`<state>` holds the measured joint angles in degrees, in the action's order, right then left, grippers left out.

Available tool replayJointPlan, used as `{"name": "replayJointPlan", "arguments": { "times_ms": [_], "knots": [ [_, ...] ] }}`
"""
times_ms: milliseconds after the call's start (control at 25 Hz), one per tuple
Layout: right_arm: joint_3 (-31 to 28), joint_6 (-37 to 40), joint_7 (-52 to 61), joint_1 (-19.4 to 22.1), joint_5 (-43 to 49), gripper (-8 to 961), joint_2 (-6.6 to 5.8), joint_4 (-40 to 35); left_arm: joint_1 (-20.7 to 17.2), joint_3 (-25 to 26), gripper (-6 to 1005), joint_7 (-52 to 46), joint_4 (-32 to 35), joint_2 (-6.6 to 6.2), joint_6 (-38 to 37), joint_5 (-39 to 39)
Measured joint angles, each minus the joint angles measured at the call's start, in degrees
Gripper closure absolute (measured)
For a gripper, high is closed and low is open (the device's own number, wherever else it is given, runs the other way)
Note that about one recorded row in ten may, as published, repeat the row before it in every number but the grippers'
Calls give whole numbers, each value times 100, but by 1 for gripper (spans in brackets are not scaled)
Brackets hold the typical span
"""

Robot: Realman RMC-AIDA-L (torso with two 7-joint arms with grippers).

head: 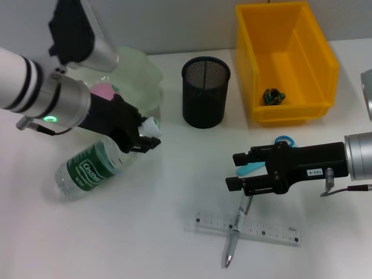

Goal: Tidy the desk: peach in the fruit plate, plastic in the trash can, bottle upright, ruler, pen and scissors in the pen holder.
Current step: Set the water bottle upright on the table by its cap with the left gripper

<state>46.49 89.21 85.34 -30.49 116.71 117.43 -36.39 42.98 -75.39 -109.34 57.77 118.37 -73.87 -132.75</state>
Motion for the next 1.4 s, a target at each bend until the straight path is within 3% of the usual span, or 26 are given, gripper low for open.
{"name": "replayJointPlan", "arguments": {
  "times_ms": [880, 1400],
  "knots": [
    [4, 0, -1, -58, -4, 244, -1, 9, -161, 1347, 559, 210, 410, -16, -1179, 412],
    [-8, 0, 11, -105, -20, 244, 7, 10, -227, 1800, 557, 377, 411, -21, -1471, 526]
  ]
}}
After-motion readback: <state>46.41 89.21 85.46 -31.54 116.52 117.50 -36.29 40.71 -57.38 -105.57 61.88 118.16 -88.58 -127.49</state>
